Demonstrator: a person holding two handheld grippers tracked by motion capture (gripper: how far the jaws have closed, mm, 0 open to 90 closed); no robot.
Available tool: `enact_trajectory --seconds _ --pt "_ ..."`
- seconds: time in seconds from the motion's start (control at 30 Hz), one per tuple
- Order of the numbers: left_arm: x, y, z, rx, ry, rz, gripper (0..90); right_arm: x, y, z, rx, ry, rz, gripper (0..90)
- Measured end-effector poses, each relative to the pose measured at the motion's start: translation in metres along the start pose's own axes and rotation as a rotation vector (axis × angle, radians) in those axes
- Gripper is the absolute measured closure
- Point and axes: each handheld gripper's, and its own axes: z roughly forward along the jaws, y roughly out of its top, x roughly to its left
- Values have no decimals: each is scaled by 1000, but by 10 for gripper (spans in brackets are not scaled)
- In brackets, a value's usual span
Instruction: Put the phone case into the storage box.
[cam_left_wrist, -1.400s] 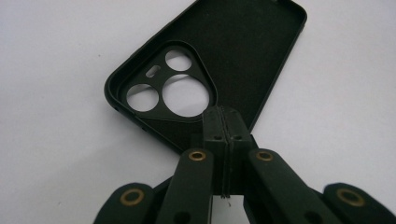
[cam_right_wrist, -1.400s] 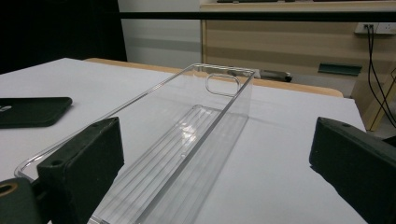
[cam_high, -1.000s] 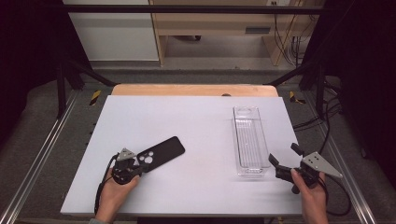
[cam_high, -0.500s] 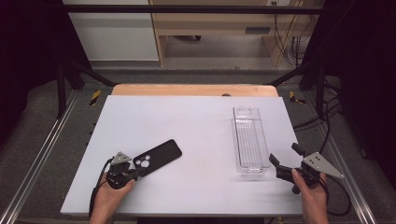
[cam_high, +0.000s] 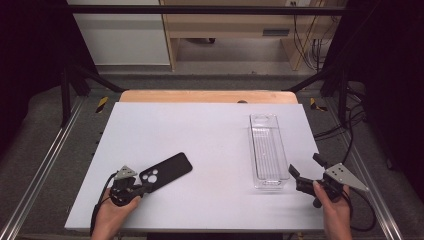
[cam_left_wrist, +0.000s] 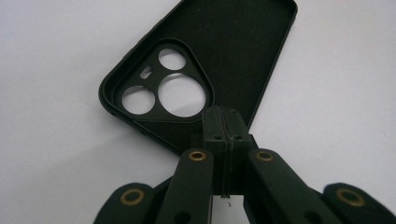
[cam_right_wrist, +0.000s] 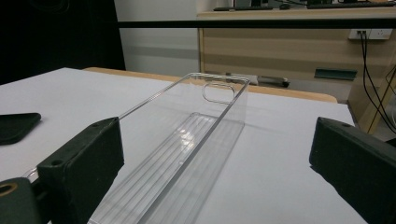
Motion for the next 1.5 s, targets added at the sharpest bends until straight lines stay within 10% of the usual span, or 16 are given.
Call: enact_trajectory --seconds 1.5 --pt "22 -6 -16 -5 71 -1 900 0 1 0 -3 -1 -2 32"
